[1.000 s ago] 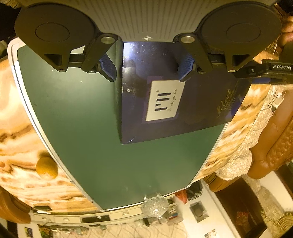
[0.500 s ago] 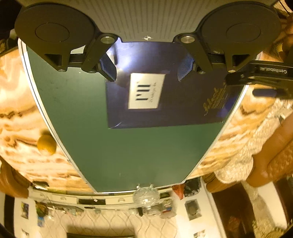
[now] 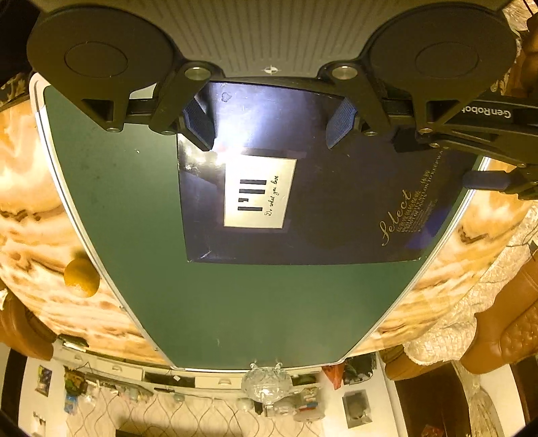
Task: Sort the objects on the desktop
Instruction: 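Lower the dark blue box onto the black tray with both grippers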
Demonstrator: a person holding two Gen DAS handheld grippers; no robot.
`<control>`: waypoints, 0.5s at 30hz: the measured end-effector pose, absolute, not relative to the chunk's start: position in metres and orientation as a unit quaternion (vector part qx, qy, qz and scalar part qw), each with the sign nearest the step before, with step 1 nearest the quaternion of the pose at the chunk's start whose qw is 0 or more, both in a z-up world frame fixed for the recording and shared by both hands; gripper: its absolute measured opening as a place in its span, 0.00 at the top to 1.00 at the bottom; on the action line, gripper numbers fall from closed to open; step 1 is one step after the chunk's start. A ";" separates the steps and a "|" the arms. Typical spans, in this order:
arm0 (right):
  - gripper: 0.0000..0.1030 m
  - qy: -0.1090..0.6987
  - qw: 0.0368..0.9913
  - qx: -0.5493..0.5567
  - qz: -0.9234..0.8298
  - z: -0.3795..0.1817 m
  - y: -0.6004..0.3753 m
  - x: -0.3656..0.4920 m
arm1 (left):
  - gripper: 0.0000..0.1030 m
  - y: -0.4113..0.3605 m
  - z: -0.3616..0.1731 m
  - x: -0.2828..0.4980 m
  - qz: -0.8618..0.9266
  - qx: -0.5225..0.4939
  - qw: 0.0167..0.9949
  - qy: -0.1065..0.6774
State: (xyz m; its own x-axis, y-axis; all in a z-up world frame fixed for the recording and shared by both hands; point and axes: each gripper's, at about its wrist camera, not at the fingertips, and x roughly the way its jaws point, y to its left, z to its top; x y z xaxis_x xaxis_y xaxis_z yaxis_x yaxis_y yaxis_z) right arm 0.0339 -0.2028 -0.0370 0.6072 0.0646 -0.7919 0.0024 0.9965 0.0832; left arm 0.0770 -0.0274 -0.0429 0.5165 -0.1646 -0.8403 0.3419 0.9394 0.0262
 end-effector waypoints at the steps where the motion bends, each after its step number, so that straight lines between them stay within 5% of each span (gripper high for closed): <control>1: 0.24 0.443 0.896 0.035 0.017 -0.037 -0.202 0.034 | 0.02 -0.027 -0.043 0.077 -0.146 0.094 0.866 0.469; 15: 0.24 0.442 0.896 0.045 -0.009 -0.035 -0.202 0.018 | 0.01 -0.022 -0.039 0.065 -0.136 0.083 0.868 0.470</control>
